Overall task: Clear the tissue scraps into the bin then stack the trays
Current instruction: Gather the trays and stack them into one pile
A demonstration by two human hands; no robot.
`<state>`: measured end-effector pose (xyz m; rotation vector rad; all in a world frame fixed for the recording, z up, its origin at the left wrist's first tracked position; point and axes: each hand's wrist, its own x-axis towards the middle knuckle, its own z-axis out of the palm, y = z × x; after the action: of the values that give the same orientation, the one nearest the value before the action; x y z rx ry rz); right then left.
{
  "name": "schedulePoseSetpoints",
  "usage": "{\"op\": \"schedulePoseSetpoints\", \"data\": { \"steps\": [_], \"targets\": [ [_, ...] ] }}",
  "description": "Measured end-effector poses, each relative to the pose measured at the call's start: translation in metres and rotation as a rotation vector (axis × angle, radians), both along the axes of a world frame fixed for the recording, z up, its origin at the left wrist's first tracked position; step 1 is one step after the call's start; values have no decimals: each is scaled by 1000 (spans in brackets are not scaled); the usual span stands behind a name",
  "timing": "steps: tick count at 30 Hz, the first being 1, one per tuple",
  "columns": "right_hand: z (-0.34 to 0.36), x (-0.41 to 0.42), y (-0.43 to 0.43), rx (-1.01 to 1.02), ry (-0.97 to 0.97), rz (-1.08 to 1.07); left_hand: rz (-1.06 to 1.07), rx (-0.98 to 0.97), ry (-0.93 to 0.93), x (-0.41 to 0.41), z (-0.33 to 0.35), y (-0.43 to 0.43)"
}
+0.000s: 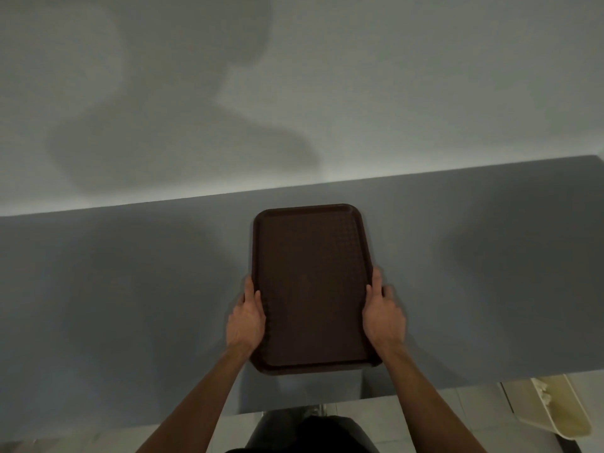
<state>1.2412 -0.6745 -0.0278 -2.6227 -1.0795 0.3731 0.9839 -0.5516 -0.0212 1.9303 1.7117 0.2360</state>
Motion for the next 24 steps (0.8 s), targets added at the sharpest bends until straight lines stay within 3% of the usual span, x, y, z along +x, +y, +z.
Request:
{"op": "schedulePoseSetpoints", "data": {
  "steps": [6, 10, 13, 15, 18, 24],
  "targets": [
    [-9, 3, 1, 93, -10, -2, -16, 107, 53, 4, 6, -2],
    [-7, -1, 5, 221, -96, 21, 7, 230, -41, 0, 8, 5],
    [4, -17, 13, 234, -48, 97, 111, 146, -212, -6, 30, 10],
    [4, -19, 20, 251, -3, -20, 177, 76, -282, -12, 45, 16],
    [-5, -5, 19, 201, -1, -206, 237, 102, -290, -41, 51, 27],
    [-7, 1, 8, -15, 37, -139, 300, 152, -172, -131, 37, 51]
  ]
}}
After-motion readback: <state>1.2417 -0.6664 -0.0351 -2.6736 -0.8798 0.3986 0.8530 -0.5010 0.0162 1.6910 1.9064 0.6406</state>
